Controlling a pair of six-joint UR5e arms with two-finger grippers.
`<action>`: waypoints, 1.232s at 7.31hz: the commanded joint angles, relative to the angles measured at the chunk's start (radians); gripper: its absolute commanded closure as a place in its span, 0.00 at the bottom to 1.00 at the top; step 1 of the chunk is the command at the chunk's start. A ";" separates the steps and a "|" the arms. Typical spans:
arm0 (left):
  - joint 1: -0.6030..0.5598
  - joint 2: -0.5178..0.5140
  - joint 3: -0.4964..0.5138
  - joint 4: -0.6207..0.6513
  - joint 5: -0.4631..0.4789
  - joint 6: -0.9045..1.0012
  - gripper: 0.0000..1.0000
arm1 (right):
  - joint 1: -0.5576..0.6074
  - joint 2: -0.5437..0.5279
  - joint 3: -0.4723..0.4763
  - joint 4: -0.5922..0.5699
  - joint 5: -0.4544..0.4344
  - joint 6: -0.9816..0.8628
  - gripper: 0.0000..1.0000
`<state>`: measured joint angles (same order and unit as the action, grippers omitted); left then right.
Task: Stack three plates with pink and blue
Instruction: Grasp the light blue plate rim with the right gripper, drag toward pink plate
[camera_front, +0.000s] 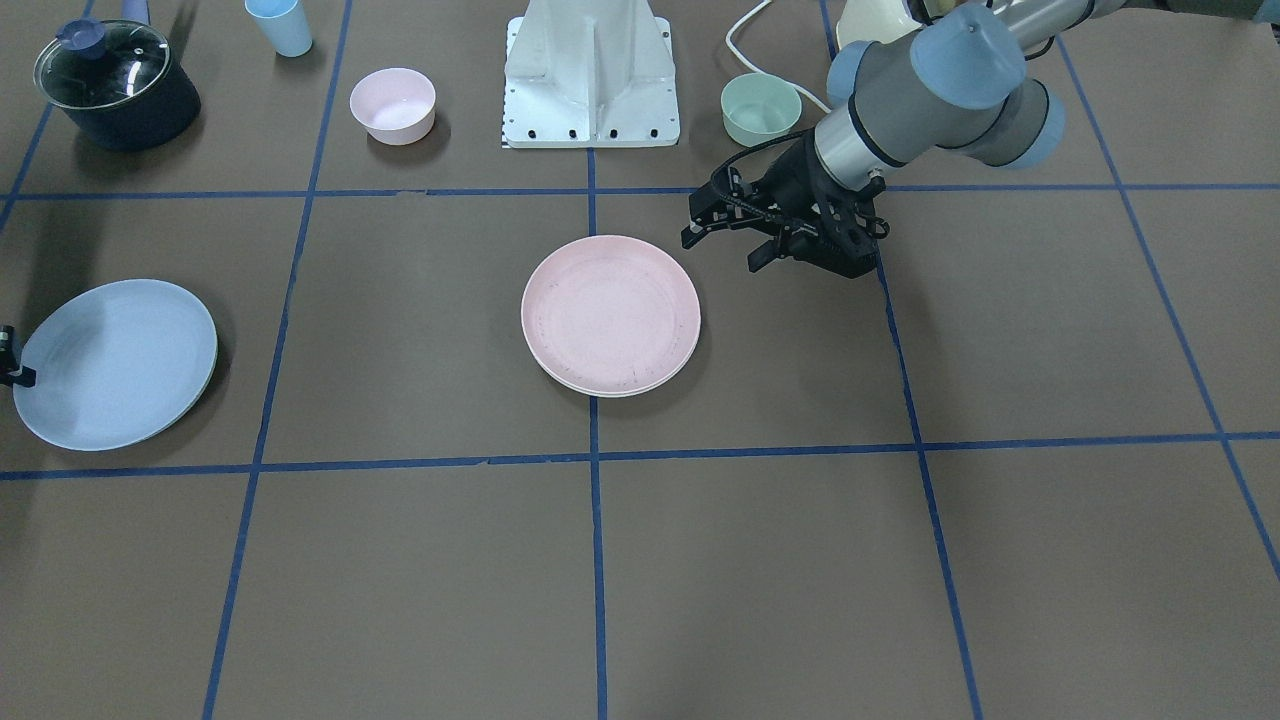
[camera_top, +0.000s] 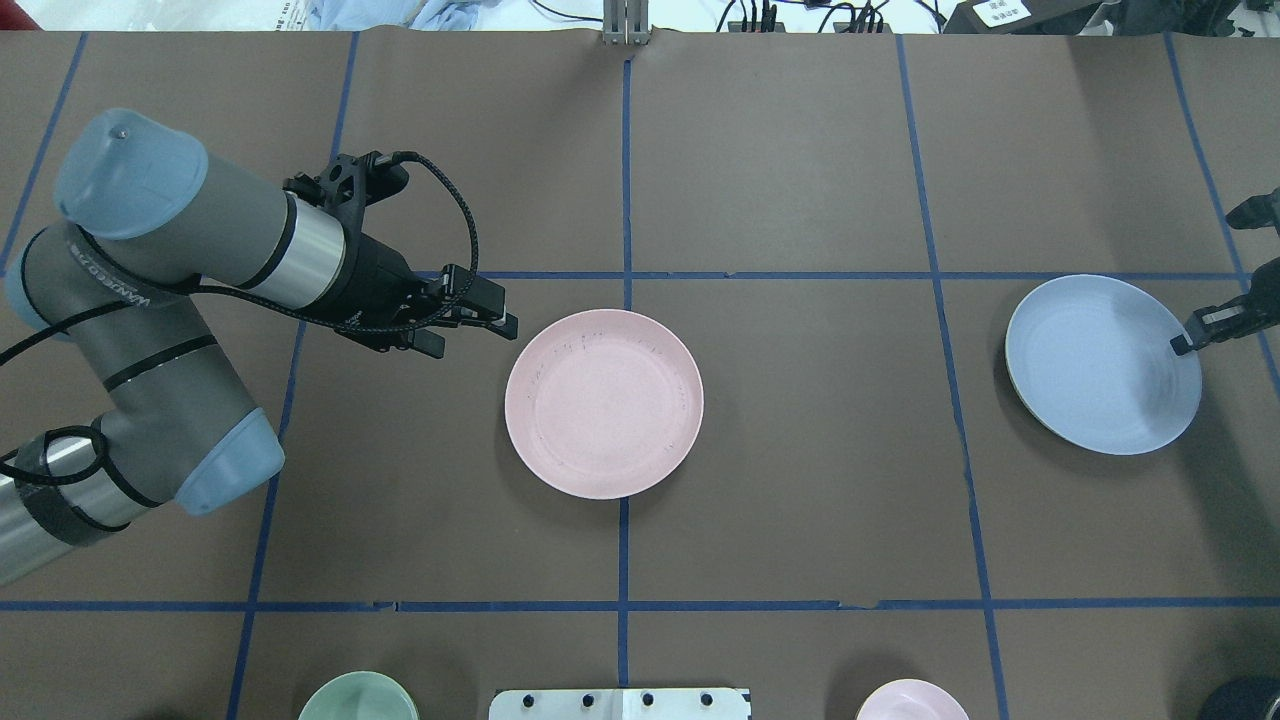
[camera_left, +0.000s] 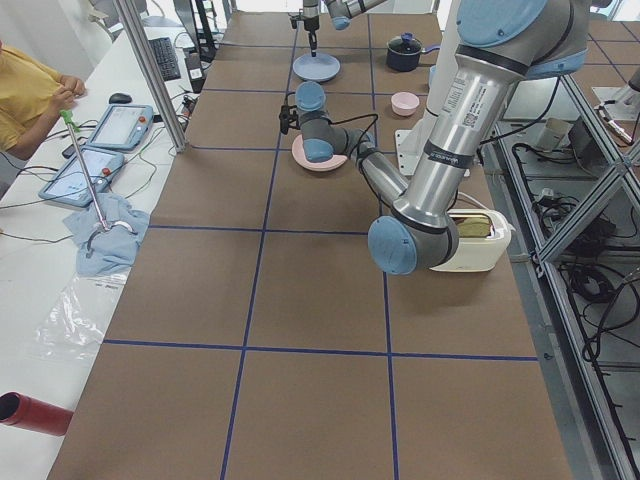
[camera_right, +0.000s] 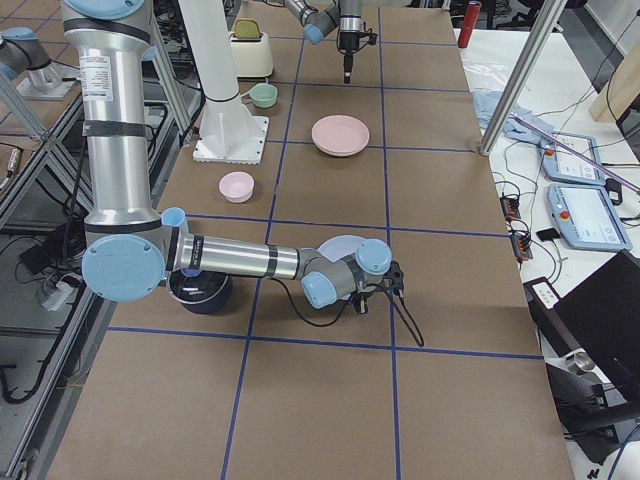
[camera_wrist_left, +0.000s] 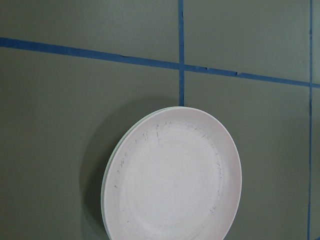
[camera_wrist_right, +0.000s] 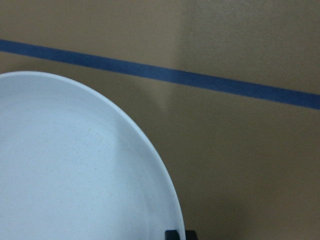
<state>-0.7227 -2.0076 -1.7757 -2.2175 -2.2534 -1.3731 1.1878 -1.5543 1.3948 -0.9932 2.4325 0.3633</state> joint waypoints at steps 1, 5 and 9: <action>-0.013 0.021 -0.028 -0.001 -0.005 0.003 0.00 | 0.004 -0.012 0.082 -0.004 0.069 0.011 1.00; -0.160 0.206 -0.050 0.009 -0.003 0.349 0.00 | -0.116 0.088 0.287 0.008 0.070 0.530 1.00; -0.363 0.289 -0.041 0.067 -0.135 0.610 0.00 | -0.379 0.321 0.374 0.007 -0.108 1.046 1.00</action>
<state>-1.0376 -1.7372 -1.8181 -2.1787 -2.3707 -0.8377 0.8845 -1.2960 1.7536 -0.9850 2.3826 1.2862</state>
